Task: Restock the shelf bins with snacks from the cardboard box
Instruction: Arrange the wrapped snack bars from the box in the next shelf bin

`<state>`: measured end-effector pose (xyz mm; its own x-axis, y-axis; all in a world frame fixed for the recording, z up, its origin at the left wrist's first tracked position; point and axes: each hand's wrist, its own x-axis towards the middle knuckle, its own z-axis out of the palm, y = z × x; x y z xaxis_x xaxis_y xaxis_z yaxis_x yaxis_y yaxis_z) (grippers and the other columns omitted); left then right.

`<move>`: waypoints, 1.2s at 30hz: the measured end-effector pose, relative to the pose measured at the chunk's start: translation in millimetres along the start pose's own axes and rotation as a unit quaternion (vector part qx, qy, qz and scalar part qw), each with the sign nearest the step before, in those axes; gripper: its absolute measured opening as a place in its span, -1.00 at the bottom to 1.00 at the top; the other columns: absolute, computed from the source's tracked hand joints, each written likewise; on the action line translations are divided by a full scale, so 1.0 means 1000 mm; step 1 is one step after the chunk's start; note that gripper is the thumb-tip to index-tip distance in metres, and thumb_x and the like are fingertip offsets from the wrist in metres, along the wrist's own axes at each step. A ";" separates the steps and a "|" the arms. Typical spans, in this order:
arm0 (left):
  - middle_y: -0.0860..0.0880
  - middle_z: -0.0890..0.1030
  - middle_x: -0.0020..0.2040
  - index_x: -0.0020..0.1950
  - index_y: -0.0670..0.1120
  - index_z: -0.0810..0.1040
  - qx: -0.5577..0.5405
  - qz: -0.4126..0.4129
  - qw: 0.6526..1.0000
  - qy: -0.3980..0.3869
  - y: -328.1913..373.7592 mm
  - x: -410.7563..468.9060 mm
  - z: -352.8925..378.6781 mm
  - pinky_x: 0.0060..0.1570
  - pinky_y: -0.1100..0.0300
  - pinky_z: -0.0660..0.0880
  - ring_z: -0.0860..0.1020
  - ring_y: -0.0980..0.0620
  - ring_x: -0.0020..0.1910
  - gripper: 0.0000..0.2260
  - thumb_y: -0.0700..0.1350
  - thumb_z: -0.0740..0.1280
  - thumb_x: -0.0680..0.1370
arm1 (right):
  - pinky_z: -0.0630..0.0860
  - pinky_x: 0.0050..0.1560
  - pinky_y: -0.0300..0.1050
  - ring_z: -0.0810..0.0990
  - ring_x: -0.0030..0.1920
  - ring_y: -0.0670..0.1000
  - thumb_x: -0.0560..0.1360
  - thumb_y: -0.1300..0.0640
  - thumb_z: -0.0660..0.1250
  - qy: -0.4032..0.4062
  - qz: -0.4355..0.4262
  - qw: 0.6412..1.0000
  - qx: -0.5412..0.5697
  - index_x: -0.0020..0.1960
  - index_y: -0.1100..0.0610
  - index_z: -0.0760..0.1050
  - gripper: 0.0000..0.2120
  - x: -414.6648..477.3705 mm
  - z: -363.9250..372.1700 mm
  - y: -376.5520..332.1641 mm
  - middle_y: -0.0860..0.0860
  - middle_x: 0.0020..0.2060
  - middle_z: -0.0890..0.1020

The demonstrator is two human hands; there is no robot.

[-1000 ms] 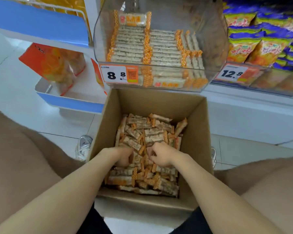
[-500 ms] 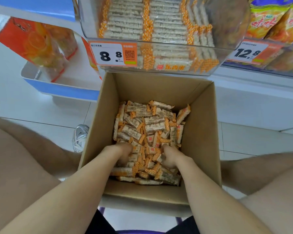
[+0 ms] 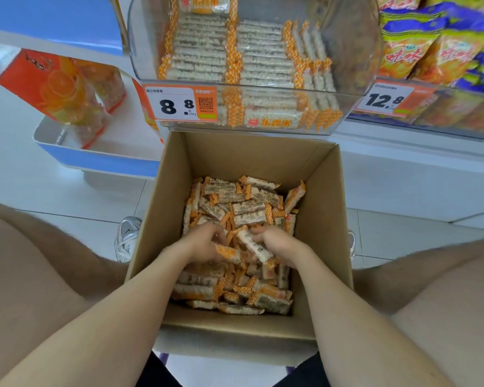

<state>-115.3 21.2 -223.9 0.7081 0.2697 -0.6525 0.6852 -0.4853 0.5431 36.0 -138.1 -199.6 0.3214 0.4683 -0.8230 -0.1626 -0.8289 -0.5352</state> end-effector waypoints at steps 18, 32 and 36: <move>0.15 0.69 0.04 0.30 0.12 0.49 -0.032 0.169 0.975 0.139 0.083 -0.100 -0.133 0.04 0.12 0.54 0.61 0.19 0.07 -0.28 -0.07 0.74 0.24 | 0.46 0.11 0.16 0.65 -0.02 0.17 0.50 0.09 0.52 0.022 -0.299 0.937 0.179 0.30 0.12 0.60 -0.61 -0.106 -0.029 -0.105 0.20 0.02 0.73; 0.10 0.69 0.11 0.19 0.06 0.62 -0.140 0.327 0.894 0.273 0.139 -0.169 -0.179 0.11 -0.01 0.64 0.69 0.08 0.07 -0.52 -0.14 0.70 0.35 | 0.63 0.24 0.10 0.70 0.13 -0.06 0.43 0.04 0.54 0.224 -0.424 0.857 0.188 -0.03 -0.09 0.74 -0.88 -0.170 -0.032 -0.153 -0.08 0.03 0.75; 0.04 0.70 0.13 0.20 0.08 0.60 -0.173 0.353 0.864 0.314 0.151 -0.176 -0.184 0.07 0.05 0.66 0.70 0.03 0.08 -0.53 -0.13 0.68 0.37 | 0.56 0.08 -0.16 0.67 0.02 -0.18 0.50 0.08 0.55 0.244 -0.432 0.856 0.143 -0.09 -0.04 0.75 -0.98 -0.190 -0.041 -0.170 -0.20 -0.09 0.74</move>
<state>-105.4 53.1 70.3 0.8491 0.4592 0.2612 -0.0217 -0.4637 0.8857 40.7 -98.1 55.5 0.7766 0.6284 0.0444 0.1339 -0.0958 -0.9863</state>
